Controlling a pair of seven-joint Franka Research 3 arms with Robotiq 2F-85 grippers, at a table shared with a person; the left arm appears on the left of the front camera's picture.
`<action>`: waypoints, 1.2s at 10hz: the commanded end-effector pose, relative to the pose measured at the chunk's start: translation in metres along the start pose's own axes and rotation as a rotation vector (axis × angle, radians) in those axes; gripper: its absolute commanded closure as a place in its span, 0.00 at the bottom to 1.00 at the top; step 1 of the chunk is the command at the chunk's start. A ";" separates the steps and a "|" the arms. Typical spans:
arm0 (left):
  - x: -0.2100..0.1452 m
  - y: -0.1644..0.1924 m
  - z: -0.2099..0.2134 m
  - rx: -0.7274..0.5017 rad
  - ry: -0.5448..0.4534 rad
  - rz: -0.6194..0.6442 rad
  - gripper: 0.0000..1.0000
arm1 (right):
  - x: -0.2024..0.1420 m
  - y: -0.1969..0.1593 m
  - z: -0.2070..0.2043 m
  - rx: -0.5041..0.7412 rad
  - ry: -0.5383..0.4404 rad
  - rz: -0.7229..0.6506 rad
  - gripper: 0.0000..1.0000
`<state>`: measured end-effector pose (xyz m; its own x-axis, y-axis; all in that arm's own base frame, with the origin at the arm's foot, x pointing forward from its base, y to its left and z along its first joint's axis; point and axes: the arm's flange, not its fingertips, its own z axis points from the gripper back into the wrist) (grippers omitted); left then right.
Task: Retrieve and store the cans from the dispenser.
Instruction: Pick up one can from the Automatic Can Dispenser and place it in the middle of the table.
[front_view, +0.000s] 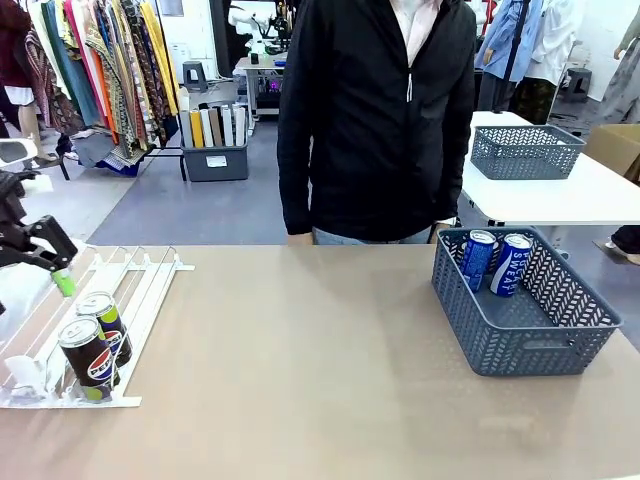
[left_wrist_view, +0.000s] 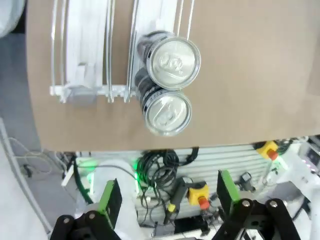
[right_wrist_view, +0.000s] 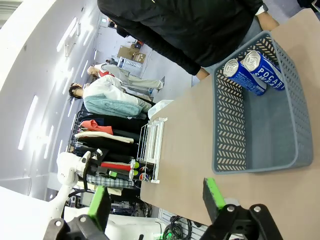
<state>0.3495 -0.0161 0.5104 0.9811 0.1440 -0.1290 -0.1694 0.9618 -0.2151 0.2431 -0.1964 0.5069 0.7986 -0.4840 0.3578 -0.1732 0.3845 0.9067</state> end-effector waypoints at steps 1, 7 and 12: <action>0.006 -0.013 -0.024 0.018 -0.136 0.008 0.00 | 0.003 0.001 -0.001 0.022 -0.018 0.024 0.00; 0.023 -0.023 -0.091 0.149 -0.232 0.050 0.00 | 0.003 0.001 -0.001 0.022 -0.018 0.024 0.00; 0.033 -0.018 -0.111 0.165 -0.136 0.060 0.00 | 0.003 0.001 -0.001 0.022 -0.018 0.024 0.00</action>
<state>0.3763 -0.0558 0.3980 0.9792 0.2028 0.0006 -0.2023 0.9766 -0.0733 0.2431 -0.1964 0.5069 0.7986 -0.4840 0.3578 -0.1732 0.3845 0.9067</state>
